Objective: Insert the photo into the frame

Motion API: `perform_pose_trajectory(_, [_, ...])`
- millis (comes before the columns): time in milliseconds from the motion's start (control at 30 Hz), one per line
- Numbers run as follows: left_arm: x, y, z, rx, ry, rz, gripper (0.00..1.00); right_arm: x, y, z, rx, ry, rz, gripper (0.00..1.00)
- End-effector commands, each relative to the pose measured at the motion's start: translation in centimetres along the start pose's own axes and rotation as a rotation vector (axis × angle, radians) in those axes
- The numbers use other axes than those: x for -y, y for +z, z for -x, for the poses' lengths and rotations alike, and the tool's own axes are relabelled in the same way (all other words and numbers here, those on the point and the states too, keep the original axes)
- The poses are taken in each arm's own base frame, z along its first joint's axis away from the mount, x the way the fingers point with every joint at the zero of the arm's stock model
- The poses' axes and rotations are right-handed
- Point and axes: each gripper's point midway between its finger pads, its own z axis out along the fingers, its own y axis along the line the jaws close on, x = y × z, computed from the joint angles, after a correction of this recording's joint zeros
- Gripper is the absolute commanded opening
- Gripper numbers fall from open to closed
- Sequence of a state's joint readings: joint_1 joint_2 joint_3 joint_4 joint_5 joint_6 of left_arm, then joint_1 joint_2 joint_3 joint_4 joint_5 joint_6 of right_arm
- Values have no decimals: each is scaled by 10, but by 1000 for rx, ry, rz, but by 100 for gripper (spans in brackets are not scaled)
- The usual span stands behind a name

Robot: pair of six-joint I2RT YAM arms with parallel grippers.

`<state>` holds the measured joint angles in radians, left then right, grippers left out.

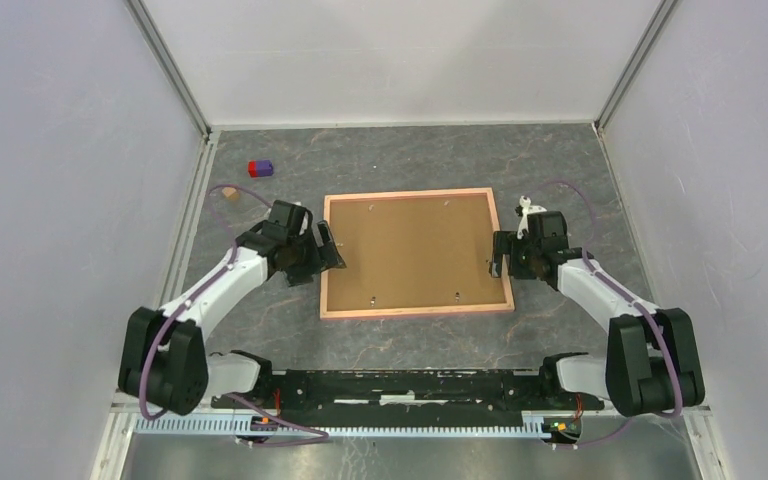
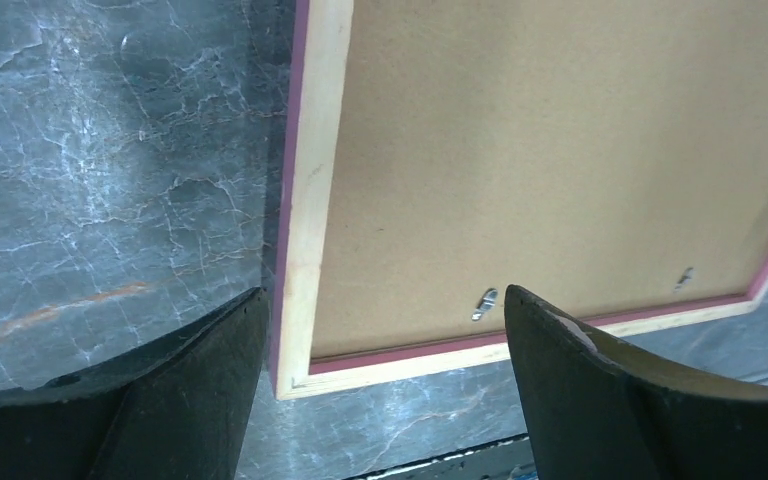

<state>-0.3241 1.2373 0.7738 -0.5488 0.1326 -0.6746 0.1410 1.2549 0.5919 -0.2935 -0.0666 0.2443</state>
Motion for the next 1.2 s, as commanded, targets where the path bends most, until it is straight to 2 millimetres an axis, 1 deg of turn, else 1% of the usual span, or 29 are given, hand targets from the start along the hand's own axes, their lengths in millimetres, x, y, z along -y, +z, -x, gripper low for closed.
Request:
perform_pose_trajectory(0, [-9, 9, 0, -50, 118, 47, 93, 1, 2, 36, 100, -86, -14, 91])
perform_pose_trajectory(67, [-16, 16, -1, -56, 122, 74, 91, -5, 4, 41, 111, -102, 4, 89])
perform_pose_trajectory(200, [-19, 26, -6, -86, 98, 87, 82, -14, 12, 38, 91, -123, 10, 83])
perform_pose_trajectory(267, [-20, 29, -9, -97, 88, 92, 77, -15, 16, 37, 80, -131, -5, 80])
perform_pose_trajectory(300, [-20, 30, -10, -103, 84, 89, 76, -12, 18, 39, 82, -133, -29, 79])
perform_pose_trajectory(433, [-25, 31, -14, -108, 77, 103, 67, -13, 25, 41, 78, -132, -43, 69])
perform_pose_trajectory(500, [-28, 32, -16, -108, 75, 112, 65, -12, 28, 42, 87, -121, -52, 66])
perform_pose_trajectory(633, [-31, 32, -17, -101, 68, 122, 65, -11, 34, 39, 91, -91, -69, 62])
perform_pose_trajectory(700, [-30, 30, -16, -94, 77, 116, 66, -7, 36, 34, 64, -75, -97, 57])
perform_pose_trajectory(833, [-29, 29, -14, -83, 77, 111, 66, -5, 35, 24, 43, -55, -125, 51])
perform_pose_trajectory(1000, [-26, 34, -19, -102, 61, 90, 66, -9, 31, 7, 4, -29, -141, 42])
perform_pose_trajectory(1167, [-24, 33, -19, -98, 58, 77, 66, -11, 29, -7, -30, -19, -177, 33])
